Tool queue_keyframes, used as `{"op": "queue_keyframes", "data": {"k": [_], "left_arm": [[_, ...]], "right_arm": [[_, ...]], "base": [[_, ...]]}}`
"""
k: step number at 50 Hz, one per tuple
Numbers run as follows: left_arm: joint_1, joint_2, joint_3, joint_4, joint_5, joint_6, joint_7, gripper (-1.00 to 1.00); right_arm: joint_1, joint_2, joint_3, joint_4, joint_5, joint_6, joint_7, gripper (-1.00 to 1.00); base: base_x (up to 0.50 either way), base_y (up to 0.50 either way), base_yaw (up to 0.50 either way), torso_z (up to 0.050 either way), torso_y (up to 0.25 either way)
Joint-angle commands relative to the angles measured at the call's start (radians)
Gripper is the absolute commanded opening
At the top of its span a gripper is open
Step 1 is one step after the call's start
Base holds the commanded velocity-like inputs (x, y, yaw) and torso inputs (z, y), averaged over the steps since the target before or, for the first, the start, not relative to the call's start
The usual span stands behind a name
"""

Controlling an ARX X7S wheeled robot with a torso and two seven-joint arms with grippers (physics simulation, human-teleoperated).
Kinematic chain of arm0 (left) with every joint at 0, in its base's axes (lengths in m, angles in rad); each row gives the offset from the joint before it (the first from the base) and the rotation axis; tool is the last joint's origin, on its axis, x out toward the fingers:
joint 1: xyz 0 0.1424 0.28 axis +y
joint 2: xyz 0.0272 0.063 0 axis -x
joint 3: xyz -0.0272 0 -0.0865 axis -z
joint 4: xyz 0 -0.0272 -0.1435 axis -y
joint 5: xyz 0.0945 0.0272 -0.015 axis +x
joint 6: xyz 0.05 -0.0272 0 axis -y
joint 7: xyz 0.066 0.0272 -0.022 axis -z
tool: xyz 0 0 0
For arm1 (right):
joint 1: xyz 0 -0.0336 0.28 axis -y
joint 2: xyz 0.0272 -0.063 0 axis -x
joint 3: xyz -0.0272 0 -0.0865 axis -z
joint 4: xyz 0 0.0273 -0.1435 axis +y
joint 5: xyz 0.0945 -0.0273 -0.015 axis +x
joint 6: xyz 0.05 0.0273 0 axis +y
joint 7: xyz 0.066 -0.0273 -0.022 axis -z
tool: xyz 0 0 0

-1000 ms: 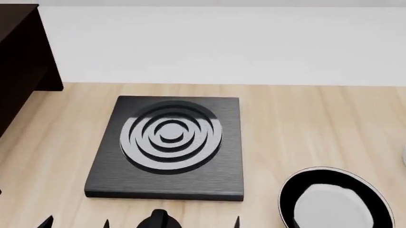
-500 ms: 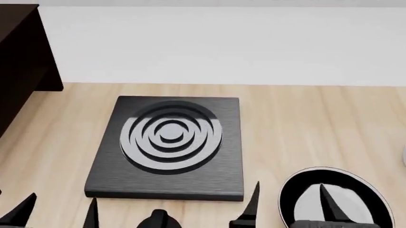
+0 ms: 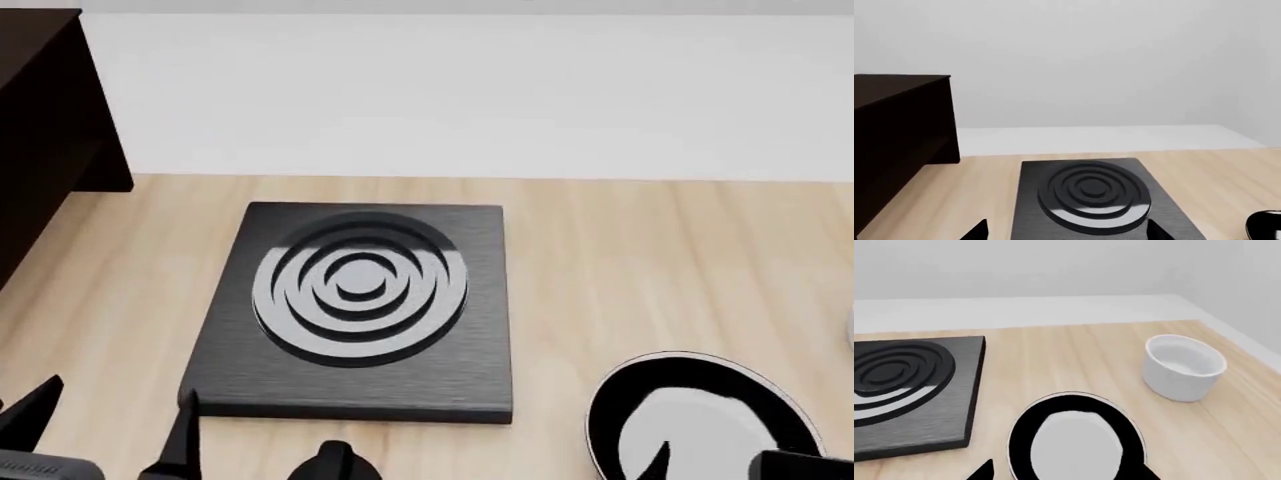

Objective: Put the frying pan on the cabinet shelf.

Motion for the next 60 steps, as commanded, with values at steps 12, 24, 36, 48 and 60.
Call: {"op": "queue_keyframes", "data": {"k": [12, 24, 36, 48, 60], "left_arm": [[0.010, -0.006, 0.036, 0.032, -0.004, -0.016, -0.011, 1.00], [0.011, -0.007, 0.054, 0.018, -0.001, -0.006, -0.008, 1.00], [0.011, -0.011, 0.060, 0.015, -0.006, -0.004, -0.010, 1.00], [0.011, -0.014, 0.063, 0.010, -0.011, -0.008, -0.014, 1.00], [0.016, -0.016, 0.071, -0.008, -0.009, 0.007, -0.012, 1.00]], "right_arm": [[-0.144, 0.010, 0.045, 0.140, 0.124, 0.050, 0.044, 1.00], [-0.216, 0.013, -0.038, 0.283, 0.014, -0.123, -0.052, 1.00], [-0.218, -0.022, -0.097, 0.404, -0.043, -0.245, -0.124, 1.00], [-0.212, -0.037, -0.141, 0.471, -0.056, -0.265, -0.146, 1.00], [-0.219, -0.044, -0.172, 0.544, -0.085, -0.320, -0.183, 1.00]], "base": [[0.00, 0.00, 0.00, 0.000, 0.000], [0.00, 0.00, 0.00, 0.000, 0.000], [0.00, 0.00, 0.00, 0.000, 0.000], [0.00, 0.00, 0.00, 0.000, 0.000], [0.00, 0.00, 0.00, 0.000, 0.000]]}}
